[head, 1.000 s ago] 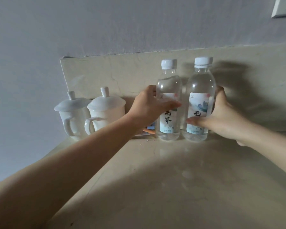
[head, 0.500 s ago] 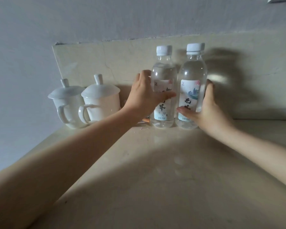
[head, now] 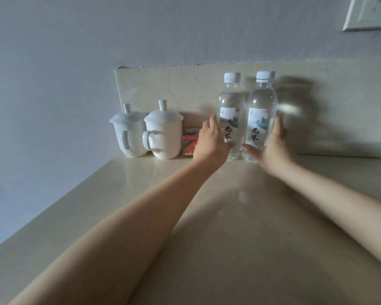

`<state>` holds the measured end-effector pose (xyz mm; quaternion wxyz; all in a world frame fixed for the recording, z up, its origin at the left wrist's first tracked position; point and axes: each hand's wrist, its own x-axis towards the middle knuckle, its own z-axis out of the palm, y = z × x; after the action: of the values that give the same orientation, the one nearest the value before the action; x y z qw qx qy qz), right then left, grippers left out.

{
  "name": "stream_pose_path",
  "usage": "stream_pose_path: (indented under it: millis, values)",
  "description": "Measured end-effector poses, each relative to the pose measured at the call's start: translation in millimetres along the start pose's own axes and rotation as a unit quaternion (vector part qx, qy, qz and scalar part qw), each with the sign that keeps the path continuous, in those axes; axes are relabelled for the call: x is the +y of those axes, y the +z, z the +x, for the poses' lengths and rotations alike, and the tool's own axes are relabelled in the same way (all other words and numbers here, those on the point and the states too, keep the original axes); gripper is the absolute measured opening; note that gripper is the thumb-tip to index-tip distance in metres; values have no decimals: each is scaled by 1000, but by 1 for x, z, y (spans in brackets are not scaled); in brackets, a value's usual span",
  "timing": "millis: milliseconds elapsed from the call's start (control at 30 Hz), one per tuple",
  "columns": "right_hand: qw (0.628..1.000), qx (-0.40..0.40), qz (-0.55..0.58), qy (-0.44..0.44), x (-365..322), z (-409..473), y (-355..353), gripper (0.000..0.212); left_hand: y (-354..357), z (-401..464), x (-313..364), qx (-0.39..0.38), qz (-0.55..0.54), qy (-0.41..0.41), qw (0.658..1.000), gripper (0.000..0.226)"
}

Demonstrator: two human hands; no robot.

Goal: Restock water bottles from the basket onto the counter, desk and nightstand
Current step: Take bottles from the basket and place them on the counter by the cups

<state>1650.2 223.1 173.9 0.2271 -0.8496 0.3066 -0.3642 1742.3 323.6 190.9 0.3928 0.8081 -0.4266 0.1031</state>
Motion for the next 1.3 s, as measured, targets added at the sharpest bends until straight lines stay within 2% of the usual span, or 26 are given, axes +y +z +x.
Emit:
stream_pose_path:
  millis: [167,367,433,600,733,767,967,1067,1300]
  values:
    - [999,31,8,7,-26,-31,-10,94,-27,-24,3,8,-3,27,1000,46]
    - [1000,4,-2,-2,-70,-93,-15,86,-69,-78,-10,-33,17,100,994,40]
    - [1000,-6,-14,1,-86,-116,-15,79,-84,-99,-18,-38,26,119,992,27]
    - [999,-14,-41,13,-119,-170,-8,49,-127,-147,-34,-47,41,143,988,18]
    - [999,-11,-45,15,-144,-201,-11,8,-156,-190,-46,-44,18,114,992,17]
    - [999,-13,-45,5,-150,-210,-11,4,-164,-202,-50,-47,20,110,993,18]
    - [998,-22,29,-59,-198,-273,14,9,-212,-273,-76,20,37,68,997,19]
    - [992,-30,68,-99,-218,-308,31,10,-231,-316,-94,56,10,29,998,20]
    - [970,-145,119,-153,-257,-382,73,10,-271,-401,-154,3,75,-50,996,21]
